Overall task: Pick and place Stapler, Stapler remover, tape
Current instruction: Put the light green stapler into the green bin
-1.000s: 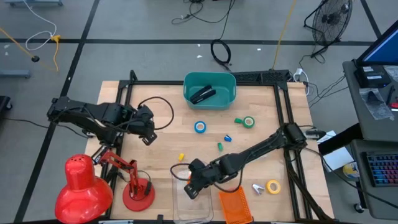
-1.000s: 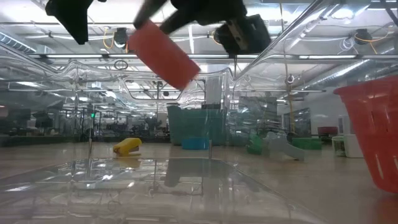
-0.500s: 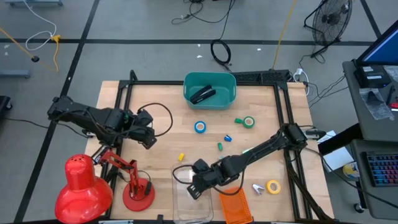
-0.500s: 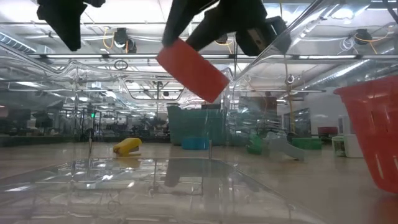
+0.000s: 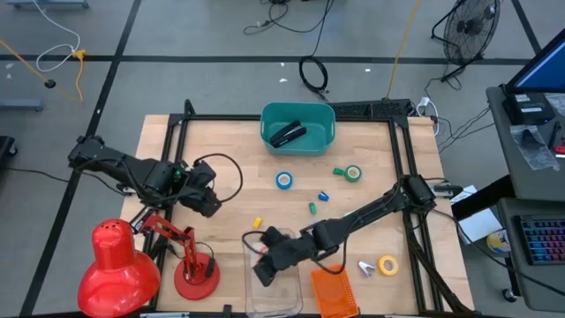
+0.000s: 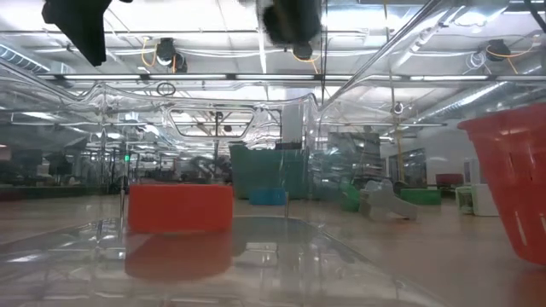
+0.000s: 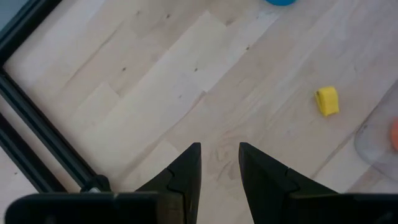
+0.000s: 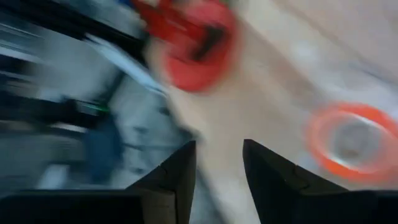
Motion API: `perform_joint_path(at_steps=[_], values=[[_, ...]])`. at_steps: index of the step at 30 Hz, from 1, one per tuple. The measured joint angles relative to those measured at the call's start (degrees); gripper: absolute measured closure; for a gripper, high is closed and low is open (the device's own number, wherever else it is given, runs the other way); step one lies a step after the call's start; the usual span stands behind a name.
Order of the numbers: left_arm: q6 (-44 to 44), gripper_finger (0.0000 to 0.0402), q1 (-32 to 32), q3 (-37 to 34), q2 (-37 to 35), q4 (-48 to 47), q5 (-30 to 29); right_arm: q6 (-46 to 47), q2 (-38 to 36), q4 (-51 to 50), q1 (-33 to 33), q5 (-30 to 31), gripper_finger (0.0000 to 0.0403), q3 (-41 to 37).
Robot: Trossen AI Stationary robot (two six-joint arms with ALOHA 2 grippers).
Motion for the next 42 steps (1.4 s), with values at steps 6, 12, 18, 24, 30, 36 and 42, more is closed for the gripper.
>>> perform_joint_path(at_steps=[6, 12, 18, 24, 30, 36, 42], values=[[-1.13, 0.0291, -0.57, 0.00, 0.01, 1.16, -2.19, -6.41, 0.00, 29.41, -1.06, -1.68, 0.0274, 0.00], [-0.95, 0.0291, -0.59, 0.00, 0.02, 3.42, -2.73, -10.23, -0.89, 56.25, -5.61, -10.02, 0.0274, -0.09], [-1.07, 0.0291, -0.85, 0.00, 0.01, 4.72, -2.73, -16.46, -10.37, 48.25, -13.47, -17.75, 0.0294, -0.09], [-3.70, 0.0291, -2.73, 0.00, 0.02, 4.89, -2.73, -32.49, -24.35, 22.60, -25.42, -12.92, 0.0317, -0.09], [-6.40, 0.0291, -5.47, 0.00, 0.01, 6.76, -2.74, -27.84, -28.88, 34.02, -33.45, -17.19, 0.0320, -0.98], [-7.84, 0.0291, -7.69, 0.00, 0.02, 7.66, -5.08, -21.39, -28.18, 35.87, -33.65, -28.59, 0.0301, -0.96], [-8.25, 0.0291, -8.60, 0.00, 0.00, 7.61, -5.73, -40.74, -29.09, 9.03, -24.72, -24.71, 0.0311, -1.07]])
